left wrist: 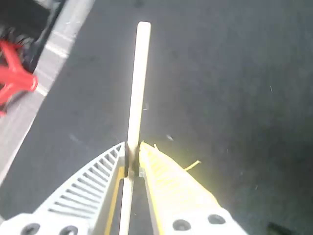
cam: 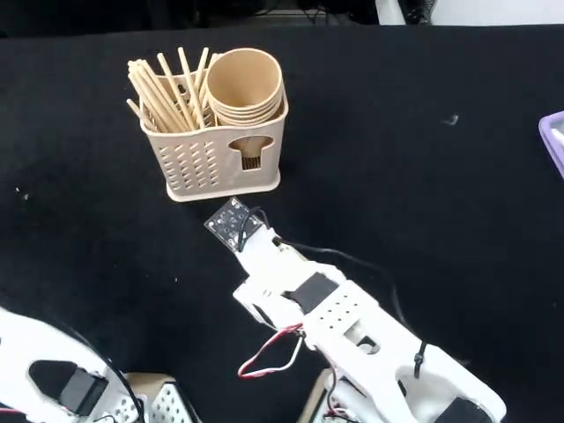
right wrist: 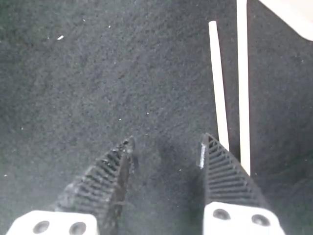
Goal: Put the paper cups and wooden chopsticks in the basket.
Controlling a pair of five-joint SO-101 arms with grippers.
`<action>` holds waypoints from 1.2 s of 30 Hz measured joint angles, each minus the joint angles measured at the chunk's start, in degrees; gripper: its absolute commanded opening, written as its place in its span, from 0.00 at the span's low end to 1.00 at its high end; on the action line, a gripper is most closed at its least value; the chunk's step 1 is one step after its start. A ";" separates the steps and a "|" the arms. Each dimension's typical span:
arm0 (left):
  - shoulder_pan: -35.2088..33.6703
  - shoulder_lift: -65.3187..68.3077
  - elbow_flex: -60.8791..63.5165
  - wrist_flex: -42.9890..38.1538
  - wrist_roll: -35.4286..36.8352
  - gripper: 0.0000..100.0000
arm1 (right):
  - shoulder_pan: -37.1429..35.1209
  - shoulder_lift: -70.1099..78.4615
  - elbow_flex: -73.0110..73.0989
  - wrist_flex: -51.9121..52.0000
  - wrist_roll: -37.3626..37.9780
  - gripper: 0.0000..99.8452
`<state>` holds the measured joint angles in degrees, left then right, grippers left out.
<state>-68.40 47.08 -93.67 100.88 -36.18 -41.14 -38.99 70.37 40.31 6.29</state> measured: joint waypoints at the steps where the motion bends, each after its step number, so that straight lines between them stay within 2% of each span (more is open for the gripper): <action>1: -0.35 -1.23 0.00 0.00 2.46 0.03 | 0.00 0.00 0.00 0.00 0.00 0.21; 7: -0.70 -11.34 7.65 0.00 17.23 0.03 | 0.00 0.00 0.00 0.00 0.00 0.21; 11: 0.53 -22.42 24.18 0.00 22.42 0.03 | 0.00 0.00 0.00 0.00 0.00 0.21; 15: 5.71 -37.27 44.40 0.00 26.29 0.03 | 0.00 0.00 0.00 0.00 0.18 0.21; 19: 15.38 -53.80 57.05 -2.46 32.35 0.03 | 0.00 0.00 0.26 0.00 0.18 0.21; 25: 34.29 -74.90 65.58 -12.57 38.68 0.03 | 0.00 0.00 1.05 0.00 0.35 0.21; 30: 46.24 -81.85 70.86 -20.66 45.19 0.03 | 0.00 0.00 1.05 0.00 0.35 0.21; 36: 58.11 -84.48 71.30 -32.62 48.00 0.03 | 0.00 0.00 1.05 0.00 0.35 0.21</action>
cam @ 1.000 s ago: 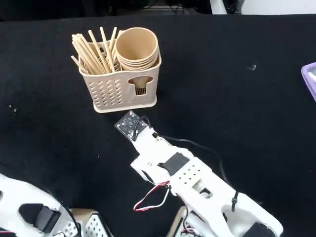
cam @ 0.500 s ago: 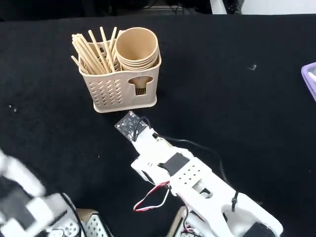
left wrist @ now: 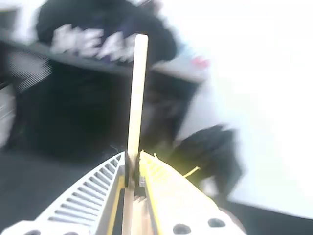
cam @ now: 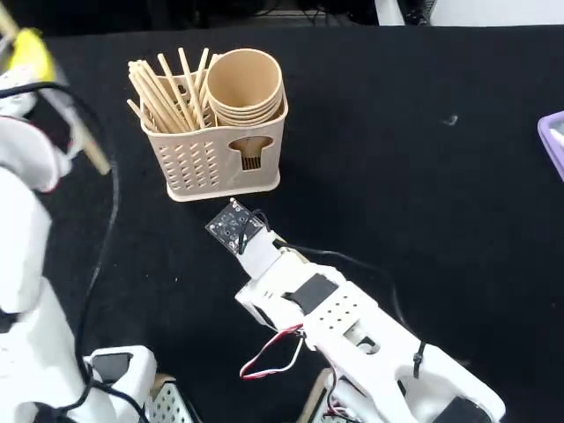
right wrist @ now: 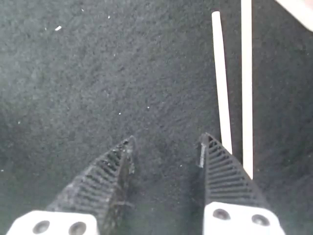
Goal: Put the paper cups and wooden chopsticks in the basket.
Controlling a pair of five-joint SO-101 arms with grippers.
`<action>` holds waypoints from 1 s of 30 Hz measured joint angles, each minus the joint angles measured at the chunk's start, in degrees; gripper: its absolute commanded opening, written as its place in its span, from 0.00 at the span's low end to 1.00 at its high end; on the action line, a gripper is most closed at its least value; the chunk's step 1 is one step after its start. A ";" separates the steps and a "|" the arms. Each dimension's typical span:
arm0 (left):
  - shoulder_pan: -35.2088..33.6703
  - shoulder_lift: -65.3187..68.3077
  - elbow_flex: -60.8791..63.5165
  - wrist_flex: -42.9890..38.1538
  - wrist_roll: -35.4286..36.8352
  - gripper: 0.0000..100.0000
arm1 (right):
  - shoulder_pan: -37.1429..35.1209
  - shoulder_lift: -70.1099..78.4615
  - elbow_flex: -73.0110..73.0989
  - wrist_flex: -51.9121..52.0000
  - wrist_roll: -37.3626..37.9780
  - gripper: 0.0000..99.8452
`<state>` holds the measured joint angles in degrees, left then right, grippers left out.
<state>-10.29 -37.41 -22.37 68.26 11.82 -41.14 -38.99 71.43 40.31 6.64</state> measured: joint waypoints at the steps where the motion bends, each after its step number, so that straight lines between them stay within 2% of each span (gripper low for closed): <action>1: 2.02 0.09 0.44 -2.46 0.09 0.03 | 0.00 0.00 0.00 0.00 0.00 0.21; 5: 9.23 1.41 5.71 -11.43 0.18 0.03 | 0.00 0.00 0.00 0.00 0.00 0.21; 9: 13.54 1.76 15.12 -19.60 0.26 0.03 | 0.00 0.00 0.00 0.00 0.00 0.21; 15: 14.24 1.76 28.22 -33.58 0.26 0.03 | 0.00 0.00 0.00 0.00 0.00 0.21; 27: 14.68 1.85 47.38 -55.91 0.26 0.03 | 0.00 0.00 0.00 0.00 0.00 0.21; 30: 14.68 1.85 48.88 -57.23 0.26 0.12 | 0.00 0.00 0.00 0.00 0.00 0.21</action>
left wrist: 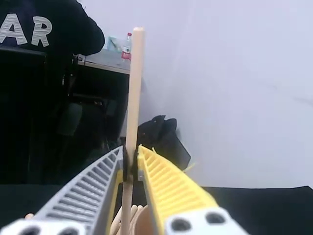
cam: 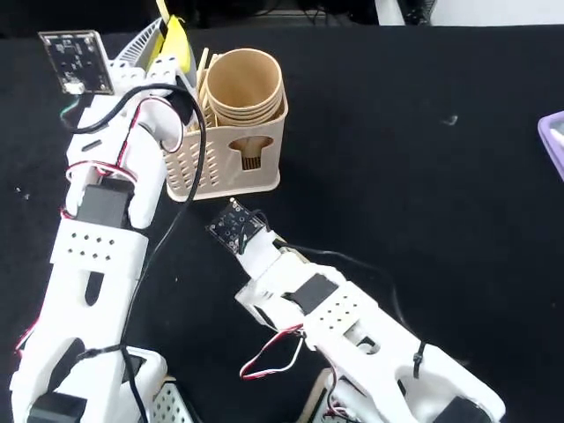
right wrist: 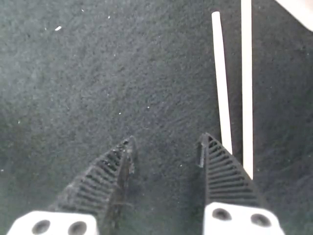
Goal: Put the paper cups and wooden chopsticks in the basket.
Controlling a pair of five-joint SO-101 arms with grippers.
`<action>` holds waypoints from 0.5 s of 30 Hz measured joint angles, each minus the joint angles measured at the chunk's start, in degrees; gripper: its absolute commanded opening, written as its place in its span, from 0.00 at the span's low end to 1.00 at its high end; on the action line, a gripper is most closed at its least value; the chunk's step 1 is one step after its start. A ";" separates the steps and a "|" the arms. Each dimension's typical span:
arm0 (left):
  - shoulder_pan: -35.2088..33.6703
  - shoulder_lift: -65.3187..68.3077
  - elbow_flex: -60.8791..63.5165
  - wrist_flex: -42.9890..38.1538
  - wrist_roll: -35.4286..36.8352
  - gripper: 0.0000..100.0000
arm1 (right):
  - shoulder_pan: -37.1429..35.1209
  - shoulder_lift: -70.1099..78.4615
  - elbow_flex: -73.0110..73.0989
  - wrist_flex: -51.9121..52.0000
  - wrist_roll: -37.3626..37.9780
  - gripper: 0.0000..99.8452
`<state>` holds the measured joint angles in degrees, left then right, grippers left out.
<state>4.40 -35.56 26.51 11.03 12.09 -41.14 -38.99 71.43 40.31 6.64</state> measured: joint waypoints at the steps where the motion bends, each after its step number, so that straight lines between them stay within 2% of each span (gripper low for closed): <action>1: 0.00 0.00 0.18 -0.18 0.00 0.15 | 0.00 0.00 0.00 0.00 0.00 0.21; 3: 0.00 0.00 0.44 -0.18 0.00 0.20 | 0.00 0.00 0.00 0.00 0.00 0.21; 7: -1.67 0.00 -0.09 5.10 0.00 0.19 | 0.00 0.00 0.00 0.00 0.00 0.21; 11: -4.57 0.35 -5.10 15.47 0.00 0.19 | 0.00 0.00 0.00 0.00 0.00 0.21; 15: -7.30 0.18 -13.45 29.27 0.00 0.19 | 0.00 0.00 0.00 0.00 0.00 0.22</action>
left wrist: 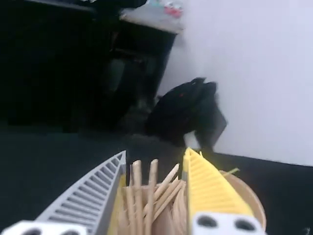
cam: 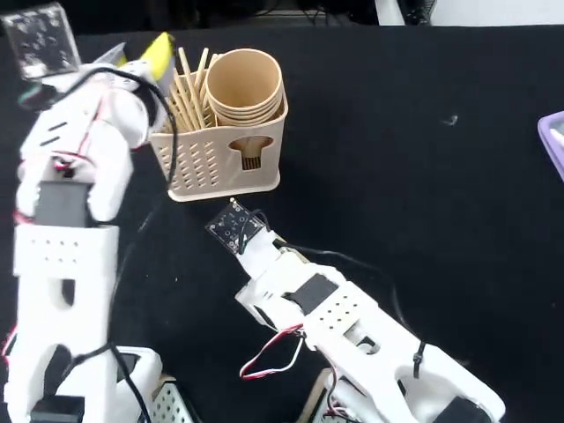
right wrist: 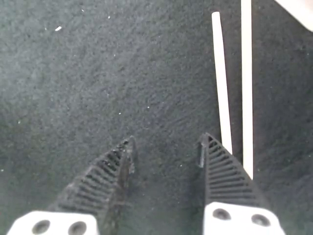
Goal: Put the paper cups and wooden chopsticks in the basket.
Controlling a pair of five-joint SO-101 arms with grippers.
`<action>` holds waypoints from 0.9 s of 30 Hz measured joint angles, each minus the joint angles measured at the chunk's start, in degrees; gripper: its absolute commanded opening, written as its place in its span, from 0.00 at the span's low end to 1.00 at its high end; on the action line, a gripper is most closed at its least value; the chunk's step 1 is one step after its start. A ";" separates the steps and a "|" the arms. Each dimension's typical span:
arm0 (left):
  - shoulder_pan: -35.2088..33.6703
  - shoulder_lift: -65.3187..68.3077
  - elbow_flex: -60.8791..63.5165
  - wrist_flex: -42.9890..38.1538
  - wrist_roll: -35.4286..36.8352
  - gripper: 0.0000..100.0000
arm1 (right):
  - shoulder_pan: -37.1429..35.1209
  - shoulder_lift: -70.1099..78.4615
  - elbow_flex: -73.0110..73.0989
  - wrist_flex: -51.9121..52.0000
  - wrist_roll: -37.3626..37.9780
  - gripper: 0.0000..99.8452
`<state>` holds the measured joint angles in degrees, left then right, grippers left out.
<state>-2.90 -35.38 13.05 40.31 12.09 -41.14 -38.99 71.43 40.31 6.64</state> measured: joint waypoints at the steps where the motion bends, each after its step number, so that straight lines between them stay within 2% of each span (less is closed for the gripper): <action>1: -0.97 -0.62 -2.11 3.96 0.00 0.19 | 0.00 0.00 0.00 0.00 0.00 0.22; 5: -6.95 -5.27 -7.03 17.05 0.00 0.19 | 0.00 0.00 0.00 1.67 0.00 0.23; 7: -10.90 -7.65 -7.03 22.33 0.00 0.19 | 0.00 0.00 -0.53 4.40 0.00 0.27; 10: -16.88 -12.22 -4.40 29.98 0.09 0.19 | 0.00 0.00 -1.85 7.91 0.00 0.35; 12: -21.63 -15.47 -0.09 31.82 -1.14 0.19 | 0.00 0.00 -2.02 8.88 0.26 0.35; 16: -29.89 -22.15 13.01 32.88 -8.62 0.19 | 0.00 0.00 -2.02 10.02 6.15 0.31; 20: -31.56 -28.66 27.78 32.62 -12.22 0.19 | 1.93 0.00 -2.02 10.99 11.34 0.31; 27: -31.65 -40.00 53.45 19.25 -12.57 0.19 | 11.69 0.00 -1.93 7.03 16.88 0.31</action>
<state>-34.55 -75.38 66.51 59.56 -0.48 -29.45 -38.99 69.49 47.34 23.52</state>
